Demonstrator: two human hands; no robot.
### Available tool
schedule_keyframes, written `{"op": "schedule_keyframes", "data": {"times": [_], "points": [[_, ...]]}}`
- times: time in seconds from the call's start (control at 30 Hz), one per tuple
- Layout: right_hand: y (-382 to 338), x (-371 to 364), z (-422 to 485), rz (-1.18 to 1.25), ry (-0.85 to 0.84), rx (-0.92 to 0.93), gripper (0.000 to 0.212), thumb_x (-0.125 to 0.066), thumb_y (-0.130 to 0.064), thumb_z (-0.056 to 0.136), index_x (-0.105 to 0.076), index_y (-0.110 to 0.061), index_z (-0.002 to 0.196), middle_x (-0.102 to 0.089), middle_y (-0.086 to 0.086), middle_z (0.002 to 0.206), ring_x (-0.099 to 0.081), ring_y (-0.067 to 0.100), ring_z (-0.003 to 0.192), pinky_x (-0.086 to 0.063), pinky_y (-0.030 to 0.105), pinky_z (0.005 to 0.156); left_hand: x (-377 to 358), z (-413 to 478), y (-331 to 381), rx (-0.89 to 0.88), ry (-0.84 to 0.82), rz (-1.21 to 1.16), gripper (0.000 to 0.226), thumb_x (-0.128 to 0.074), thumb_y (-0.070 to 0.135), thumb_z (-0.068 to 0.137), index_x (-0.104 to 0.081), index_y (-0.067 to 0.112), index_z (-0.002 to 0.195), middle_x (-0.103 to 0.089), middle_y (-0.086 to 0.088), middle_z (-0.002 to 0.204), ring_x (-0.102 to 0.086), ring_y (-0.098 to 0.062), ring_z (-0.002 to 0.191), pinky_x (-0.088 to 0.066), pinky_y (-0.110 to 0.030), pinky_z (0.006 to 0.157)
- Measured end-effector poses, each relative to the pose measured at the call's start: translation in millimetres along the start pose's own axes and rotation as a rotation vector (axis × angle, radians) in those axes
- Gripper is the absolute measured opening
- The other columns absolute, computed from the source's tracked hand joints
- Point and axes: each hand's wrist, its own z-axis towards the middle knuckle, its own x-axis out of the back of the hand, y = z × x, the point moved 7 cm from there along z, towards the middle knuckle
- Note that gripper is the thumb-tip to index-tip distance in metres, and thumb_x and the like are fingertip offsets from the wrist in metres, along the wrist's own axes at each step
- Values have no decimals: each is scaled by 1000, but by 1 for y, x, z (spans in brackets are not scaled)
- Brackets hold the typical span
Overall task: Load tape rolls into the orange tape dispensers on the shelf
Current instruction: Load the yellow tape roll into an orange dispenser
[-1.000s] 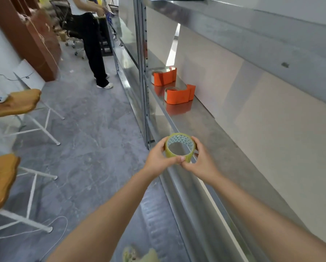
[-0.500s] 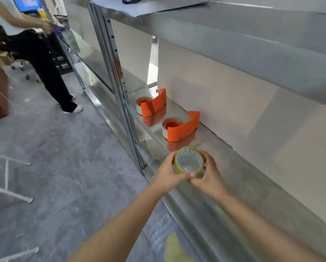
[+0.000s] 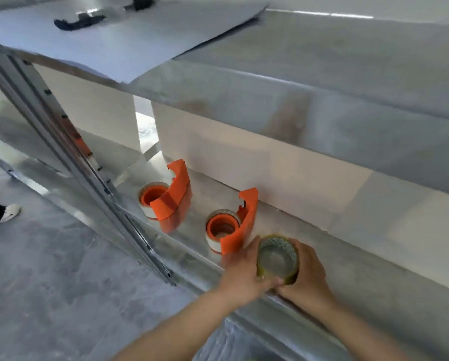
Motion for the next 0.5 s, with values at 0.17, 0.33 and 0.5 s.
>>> {"op": "schedule_keyframes", "data": {"times": [0.17, 0.33, 0.5], "points": [[-14, -5, -14, -156, 151, -90, 125, -85, -47, 44, -19, -13, 145, -30, 10, 150, -32, 29, 136, -24, 39, 109, 14, -2, 2, -260, -104, 218, 88, -55, 54, 82, -8, 22, 149, -10, 3, 160, -6, -13, 147, -16, -41, 119], [-82, -16, -23, -189, 394, -1, 97, -74, -44, 54, -37, -15, 138, -37, 15, 145, -36, 36, 133, -29, 46, 105, 81, -1, -4, -465, 9, 124, 72, -57, 39, 84, -28, 16, 145, -25, 1, 155, -7, -7, 143, -6, -27, 118], [-126, -59, -3, -63, 185, 65, 85, -65, -48, 68, -28, -28, 143, -14, 9, 154, -16, 24, 142, -29, 43, 112, 111, 33, -59, 33, 9, -13, 77, -62, 34, 82, -25, 11, 144, -31, -9, 153, -23, -26, 143, -21, -42, 117]]}}
